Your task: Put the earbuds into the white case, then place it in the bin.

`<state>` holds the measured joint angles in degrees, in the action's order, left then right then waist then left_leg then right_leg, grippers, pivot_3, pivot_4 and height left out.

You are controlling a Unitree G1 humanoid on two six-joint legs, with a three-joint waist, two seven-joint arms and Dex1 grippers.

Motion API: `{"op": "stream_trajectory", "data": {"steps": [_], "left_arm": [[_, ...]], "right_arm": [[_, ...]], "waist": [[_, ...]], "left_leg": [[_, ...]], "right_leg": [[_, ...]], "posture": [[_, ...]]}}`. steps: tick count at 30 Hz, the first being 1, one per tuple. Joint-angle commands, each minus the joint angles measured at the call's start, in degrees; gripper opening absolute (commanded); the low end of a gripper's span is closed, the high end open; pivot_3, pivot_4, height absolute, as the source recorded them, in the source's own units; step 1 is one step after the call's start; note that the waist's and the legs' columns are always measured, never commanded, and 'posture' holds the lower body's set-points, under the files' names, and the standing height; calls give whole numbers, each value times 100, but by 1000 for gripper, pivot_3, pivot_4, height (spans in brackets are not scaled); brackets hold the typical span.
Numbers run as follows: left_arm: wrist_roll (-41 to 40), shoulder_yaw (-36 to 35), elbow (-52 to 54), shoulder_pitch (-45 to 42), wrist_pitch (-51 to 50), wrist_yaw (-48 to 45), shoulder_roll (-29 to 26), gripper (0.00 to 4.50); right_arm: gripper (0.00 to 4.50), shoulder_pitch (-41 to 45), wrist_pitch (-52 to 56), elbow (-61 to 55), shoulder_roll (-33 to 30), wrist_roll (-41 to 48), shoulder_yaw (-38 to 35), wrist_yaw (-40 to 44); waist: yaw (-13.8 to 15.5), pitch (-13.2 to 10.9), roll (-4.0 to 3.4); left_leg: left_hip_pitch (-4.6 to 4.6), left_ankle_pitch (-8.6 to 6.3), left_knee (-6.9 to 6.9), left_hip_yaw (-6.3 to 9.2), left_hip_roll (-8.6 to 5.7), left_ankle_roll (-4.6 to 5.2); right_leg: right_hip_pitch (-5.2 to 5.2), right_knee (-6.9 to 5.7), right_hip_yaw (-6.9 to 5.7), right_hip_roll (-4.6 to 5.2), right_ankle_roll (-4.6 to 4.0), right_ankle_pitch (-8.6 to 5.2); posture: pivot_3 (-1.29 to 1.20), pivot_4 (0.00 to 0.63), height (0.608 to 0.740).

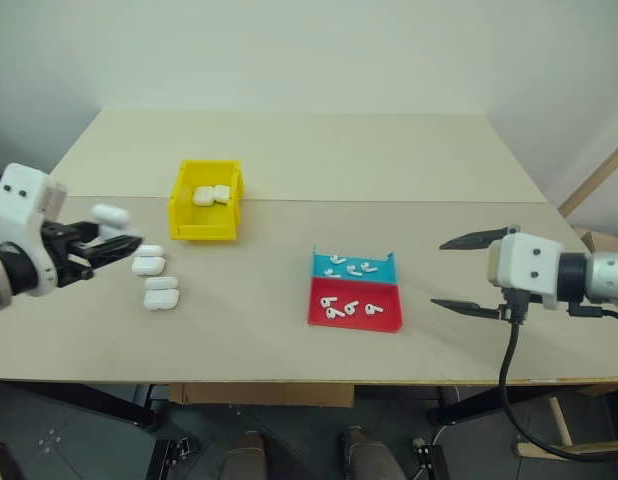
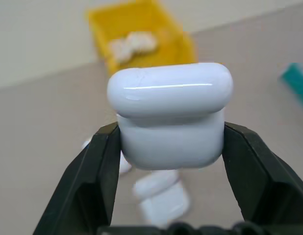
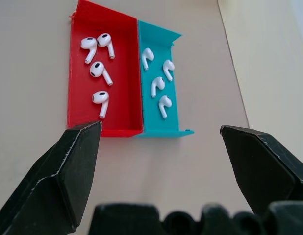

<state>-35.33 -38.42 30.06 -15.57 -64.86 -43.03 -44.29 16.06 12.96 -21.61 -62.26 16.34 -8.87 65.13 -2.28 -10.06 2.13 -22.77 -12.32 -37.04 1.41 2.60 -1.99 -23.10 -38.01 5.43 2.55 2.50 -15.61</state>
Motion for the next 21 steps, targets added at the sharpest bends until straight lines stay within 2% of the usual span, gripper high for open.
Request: {"op": "stream_trajectory", "data": {"steps": [1,4,9,14,21], "left_arm": [[-179,114,473,532,1704,-653,575,2799],[-225,647,193,692,2690,-1119,1021,2799],[-329,1437,-701,459,3836,-2064,1301,2799],[-146,1947,-1362,235,4971,-2231,1789,2799],[-233,2402,-2172,269,5968,-3040,2101,2799]], "right_arm": [[4500,207,290,-354,-214,-5,68,-6],[4500,424,760,-624,-455,93,248,111],[4500,1009,1206,-977,-541,229,722,313],[4500,1609,1784,-1238,-469,183,1320,432],[4500,3056,3485,-1375,-138,-185,2812,503]], "waist": [[-7,0,8],[0,0,7],[-4,2,4],[-6,3,4],[-31,5,0]], "left_leg": [[-2,0,0,2,2,0],[-3,0,0,2,0,0],[14,0,-2,-1,0,0],[2,0,-2,0,0,1],[0,0,-3,2,2,1]], "right_leg": [[-2,-2,-1,-2,-1,0],[-5,1,1,-1,-3,2],[10,1,2,-3,-2,3],[3,8,2,-3,-1,2],[-7,1,0,-5,-3,3]], "posture": [[0,150,740],[0,150,740],[0,150,740],[0,150,740],[0,150,740]]}}
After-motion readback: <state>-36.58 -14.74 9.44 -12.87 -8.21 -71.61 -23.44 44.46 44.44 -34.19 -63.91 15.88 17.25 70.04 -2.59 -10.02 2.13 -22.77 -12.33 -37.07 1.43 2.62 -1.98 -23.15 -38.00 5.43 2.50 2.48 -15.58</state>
